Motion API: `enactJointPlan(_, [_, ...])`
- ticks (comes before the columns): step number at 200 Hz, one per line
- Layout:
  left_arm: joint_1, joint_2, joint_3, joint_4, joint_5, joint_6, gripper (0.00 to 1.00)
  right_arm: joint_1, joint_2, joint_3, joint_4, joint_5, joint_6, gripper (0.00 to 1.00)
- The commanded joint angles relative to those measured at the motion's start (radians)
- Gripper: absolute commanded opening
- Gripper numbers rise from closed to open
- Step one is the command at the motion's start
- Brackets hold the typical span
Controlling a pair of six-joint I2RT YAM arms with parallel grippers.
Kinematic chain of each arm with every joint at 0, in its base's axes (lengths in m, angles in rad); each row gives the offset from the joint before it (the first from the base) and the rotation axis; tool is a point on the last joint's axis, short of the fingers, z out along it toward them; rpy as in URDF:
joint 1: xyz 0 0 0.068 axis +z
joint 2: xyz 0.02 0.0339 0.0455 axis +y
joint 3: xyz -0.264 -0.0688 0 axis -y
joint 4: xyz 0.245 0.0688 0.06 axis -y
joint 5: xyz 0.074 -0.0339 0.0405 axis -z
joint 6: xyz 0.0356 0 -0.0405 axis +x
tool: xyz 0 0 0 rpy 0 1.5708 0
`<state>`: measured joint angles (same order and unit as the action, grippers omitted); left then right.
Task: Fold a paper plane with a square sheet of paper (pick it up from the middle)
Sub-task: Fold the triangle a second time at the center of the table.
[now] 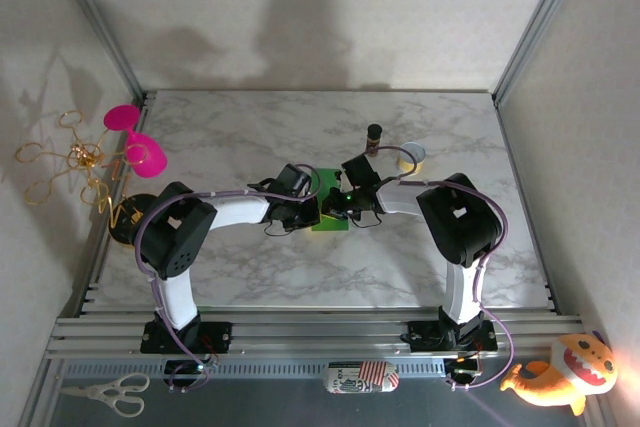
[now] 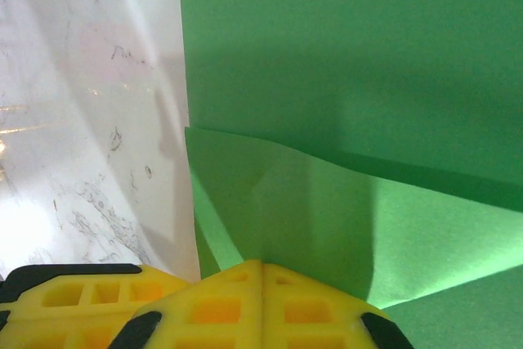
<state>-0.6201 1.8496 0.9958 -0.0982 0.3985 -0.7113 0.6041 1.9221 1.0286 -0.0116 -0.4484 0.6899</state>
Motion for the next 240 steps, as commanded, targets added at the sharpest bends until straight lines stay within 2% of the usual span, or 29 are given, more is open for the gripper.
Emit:
enactJointPlan(1, [-0.001,0.032,-0.025,-0.069,-0.052,0.007,0.00,0.021,-0.015,-0.002,-0.050,-0.010,-0.028,0.03])
enactJointPlan(51, [-0.001,0.031,-0.032,-0.084,-0.065,0.008,0.00,0.012,0.017,-0.009,-0.068,0.020,-0.020,0.03])
enactJointPlan(120, [0.000,0.023,-0.100,-0.088,-0.077,0.000,0.00,-0.195,0.022,-0.035,-0.037,0.075,-0.004,0.03])
enactJointPlan(149, [0.000,0.016,-0.081,-0.083,-0.067,0.002,0.00,-0.223,-0.027,-0.006,-0.068,0.153,-0.003,0.03])
enactJointPlan(177, [0.000,-0.006,-0.029,-0.065,-0.020,0.007,0.00,-0.217,-0.113,-0.038,-0.030,0.149,0.015,0.04])
enactJointPlan(207, [0.000,-0.052,0.042,-0.023,0.020,-0.009,0.11,-0.201,-0.187,-0.106,0.025,0.119,0.051,0.12])
enactJointPlan(226, [0.003,-0.059,0.075,0.000,0.002,-0.024,0.21,-0.184,-0.208,-0.140,0.051,0.098,0.073,0.21])
enactJointPlan(240, [0.008,-0.051,0.086,0.017,-0.026,-0.033,0.22,-0.171,-0.213,-0.152,0.059,0.081,0.093,0.26])
